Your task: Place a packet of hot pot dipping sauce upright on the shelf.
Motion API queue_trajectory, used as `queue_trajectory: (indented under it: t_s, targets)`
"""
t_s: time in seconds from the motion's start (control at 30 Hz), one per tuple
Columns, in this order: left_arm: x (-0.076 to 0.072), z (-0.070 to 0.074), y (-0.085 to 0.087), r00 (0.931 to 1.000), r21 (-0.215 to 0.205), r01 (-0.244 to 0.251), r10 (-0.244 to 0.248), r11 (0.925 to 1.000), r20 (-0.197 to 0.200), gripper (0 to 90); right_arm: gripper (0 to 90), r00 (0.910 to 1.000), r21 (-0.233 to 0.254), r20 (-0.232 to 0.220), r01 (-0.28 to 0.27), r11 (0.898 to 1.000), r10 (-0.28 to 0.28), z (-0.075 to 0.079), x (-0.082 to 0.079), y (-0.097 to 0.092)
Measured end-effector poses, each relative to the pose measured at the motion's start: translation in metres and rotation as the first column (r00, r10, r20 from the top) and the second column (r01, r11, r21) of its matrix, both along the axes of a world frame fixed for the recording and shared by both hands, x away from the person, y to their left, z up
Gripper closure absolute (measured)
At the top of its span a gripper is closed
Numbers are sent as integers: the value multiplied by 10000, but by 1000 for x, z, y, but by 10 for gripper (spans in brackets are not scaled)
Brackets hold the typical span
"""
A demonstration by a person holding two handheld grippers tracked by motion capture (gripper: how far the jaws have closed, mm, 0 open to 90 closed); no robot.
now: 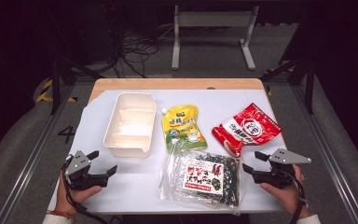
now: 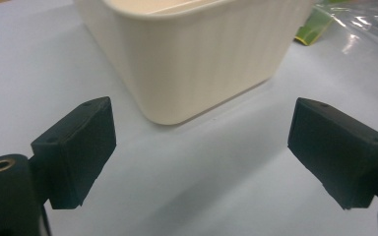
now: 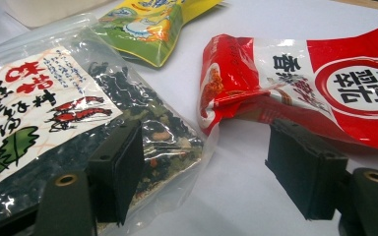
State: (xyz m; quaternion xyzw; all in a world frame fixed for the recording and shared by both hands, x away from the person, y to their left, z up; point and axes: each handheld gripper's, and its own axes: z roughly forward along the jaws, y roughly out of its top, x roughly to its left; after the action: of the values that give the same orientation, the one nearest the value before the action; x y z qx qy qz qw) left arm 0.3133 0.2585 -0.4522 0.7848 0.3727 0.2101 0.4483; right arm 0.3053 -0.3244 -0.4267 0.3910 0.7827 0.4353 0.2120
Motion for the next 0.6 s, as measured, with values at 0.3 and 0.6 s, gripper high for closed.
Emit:
queue_trajectory:
  t_s: [0.3,0.6]
  targets:
    - [-5,0,-13,9987,317,485,-489,9983,147,124,303,9999,67,92,-50,10000,50,3,1,2]
    - [-4,-3,-17,9960,201,872,-868,9960,-190,147,337,9990,45,283,-337,9994,336,18,12,16]
